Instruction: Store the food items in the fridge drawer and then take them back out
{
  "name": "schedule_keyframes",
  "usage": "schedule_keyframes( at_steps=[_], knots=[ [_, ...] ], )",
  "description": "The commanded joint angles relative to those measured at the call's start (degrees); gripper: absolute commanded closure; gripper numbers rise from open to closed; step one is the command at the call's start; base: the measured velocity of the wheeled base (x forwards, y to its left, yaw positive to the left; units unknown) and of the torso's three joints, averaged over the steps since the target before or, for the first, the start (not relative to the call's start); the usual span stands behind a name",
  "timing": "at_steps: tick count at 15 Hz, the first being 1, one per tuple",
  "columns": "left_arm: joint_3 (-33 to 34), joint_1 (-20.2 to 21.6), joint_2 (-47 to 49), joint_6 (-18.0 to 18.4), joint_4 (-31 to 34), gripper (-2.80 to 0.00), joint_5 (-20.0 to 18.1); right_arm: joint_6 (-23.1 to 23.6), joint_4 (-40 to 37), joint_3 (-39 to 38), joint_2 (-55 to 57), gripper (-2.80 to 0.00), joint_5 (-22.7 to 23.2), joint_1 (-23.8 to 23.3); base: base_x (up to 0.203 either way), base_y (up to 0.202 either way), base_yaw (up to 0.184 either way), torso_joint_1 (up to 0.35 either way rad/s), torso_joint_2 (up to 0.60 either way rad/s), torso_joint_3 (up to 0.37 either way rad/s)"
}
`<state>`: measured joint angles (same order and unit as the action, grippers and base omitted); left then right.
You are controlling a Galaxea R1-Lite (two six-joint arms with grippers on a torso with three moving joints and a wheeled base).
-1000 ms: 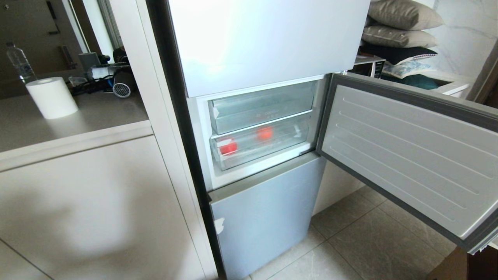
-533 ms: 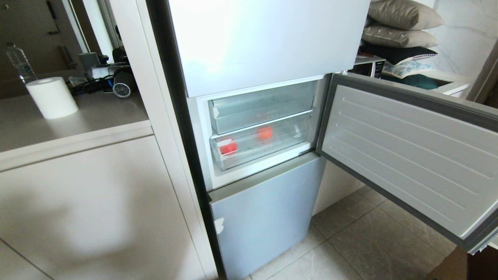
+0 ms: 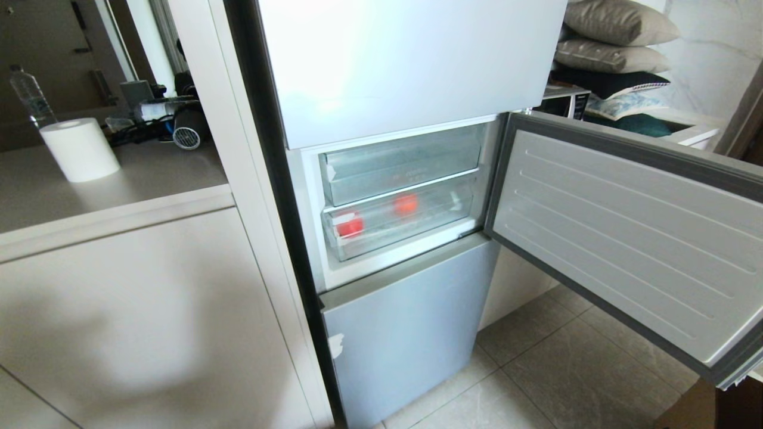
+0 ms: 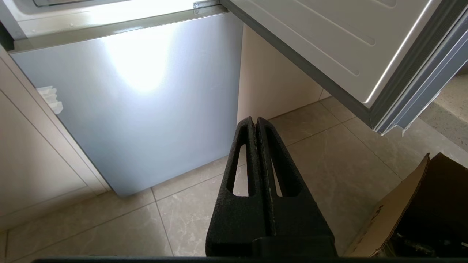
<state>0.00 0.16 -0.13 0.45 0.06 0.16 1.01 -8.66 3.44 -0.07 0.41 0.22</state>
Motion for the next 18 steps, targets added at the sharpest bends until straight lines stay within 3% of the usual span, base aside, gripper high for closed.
schedule_keyframes(
  at_steps=[1,18],
  knots=[
    [0.0,0.0,0.1,0.0,0.0,0.0,0.0,0.0,0.0,0.0,0.0,0.0,0.0,0.0,0.0,0.0,0.0,0.0,0.0,0.0],
    [0.0,0.0,0.1,0.0,0.0,0.0,0.0,0.1,0.0,0.0,0.0,0.0,0.0,0.0,0.0,0.0,0.0,0.0,0.0,0.0]
  ],
)
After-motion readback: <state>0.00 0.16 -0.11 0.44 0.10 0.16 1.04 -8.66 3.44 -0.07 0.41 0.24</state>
